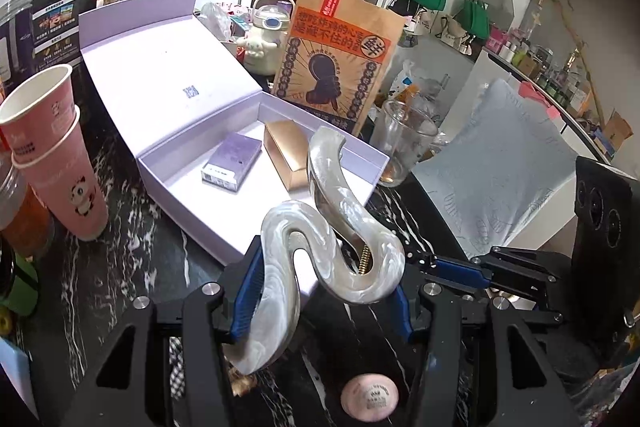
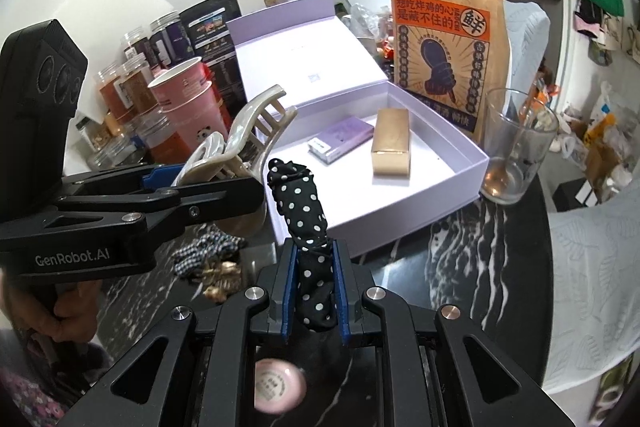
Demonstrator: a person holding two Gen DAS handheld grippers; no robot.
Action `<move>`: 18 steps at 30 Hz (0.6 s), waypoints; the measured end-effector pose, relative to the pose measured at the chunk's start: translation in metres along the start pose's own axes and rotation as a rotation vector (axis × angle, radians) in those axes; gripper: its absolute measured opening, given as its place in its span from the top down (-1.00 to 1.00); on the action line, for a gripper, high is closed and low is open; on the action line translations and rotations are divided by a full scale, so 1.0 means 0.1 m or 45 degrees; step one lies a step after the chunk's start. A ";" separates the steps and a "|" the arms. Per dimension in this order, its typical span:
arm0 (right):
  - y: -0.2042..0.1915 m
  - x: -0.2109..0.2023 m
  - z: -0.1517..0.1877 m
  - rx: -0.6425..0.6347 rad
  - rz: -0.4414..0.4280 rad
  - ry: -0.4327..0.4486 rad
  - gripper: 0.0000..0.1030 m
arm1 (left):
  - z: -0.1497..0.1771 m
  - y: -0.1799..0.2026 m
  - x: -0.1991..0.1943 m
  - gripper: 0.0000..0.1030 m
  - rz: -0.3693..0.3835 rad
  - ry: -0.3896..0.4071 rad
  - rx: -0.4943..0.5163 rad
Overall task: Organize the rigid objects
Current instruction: 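Lift both held items toward the lavender gift box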
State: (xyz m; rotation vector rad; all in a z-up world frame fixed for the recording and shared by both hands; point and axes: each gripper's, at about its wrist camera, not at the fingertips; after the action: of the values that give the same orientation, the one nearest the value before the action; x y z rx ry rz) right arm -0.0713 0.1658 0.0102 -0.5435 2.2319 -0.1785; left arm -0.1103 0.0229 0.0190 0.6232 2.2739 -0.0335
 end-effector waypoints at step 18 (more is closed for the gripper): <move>0.17 0.31 -0.42 0.013 0.044 0.021 0.68 | -0.38 -0.28 0.38 -0.04 -0.017 -0.028 0.004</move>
State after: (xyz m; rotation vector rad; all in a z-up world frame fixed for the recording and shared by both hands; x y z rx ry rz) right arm -0.1262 0.1653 0.0114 -0.4995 2.2533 -0.1769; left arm -0.1711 0.0223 0.0150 0.6062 2.2572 -0.0499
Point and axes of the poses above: each gripper's, at about its wrist camera, not at the fingertips, and x roughly the way its jaws point, y to its right, z to its underside, and after that the axes turned 8 degrees about x, right-handed
